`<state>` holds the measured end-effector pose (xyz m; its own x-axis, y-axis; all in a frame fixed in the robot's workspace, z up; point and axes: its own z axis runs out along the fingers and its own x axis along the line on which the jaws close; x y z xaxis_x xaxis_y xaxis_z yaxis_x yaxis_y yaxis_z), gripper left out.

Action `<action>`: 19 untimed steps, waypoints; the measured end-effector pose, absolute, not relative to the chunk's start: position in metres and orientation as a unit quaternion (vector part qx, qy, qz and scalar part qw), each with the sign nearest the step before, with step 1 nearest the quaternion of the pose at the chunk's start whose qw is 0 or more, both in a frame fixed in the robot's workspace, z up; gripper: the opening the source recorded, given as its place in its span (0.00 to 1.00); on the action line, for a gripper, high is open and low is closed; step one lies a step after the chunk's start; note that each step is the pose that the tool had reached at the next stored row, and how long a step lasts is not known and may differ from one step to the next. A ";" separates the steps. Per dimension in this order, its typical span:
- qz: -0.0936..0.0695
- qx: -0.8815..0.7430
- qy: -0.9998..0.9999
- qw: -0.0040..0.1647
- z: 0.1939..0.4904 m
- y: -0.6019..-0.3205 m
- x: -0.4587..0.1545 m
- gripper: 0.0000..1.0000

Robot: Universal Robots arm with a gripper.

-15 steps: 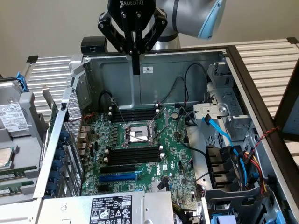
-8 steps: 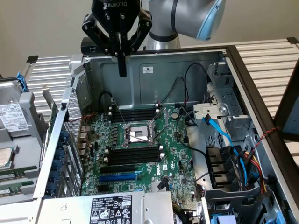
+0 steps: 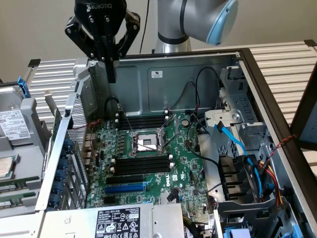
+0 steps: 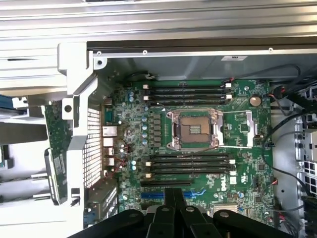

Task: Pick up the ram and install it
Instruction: 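Reach for the ram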

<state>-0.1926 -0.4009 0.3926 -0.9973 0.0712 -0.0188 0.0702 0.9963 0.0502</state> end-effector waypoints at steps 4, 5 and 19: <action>0.025 0.035 0.999 0.010 0.393 -0.401 -0.211 0.12; 0.025 0.035 0.999 0.010 0.393 -0.401 -0.215 0.18; 0.025 0.035 0.999 0.009 0.392 -0.402 -0.279 0.25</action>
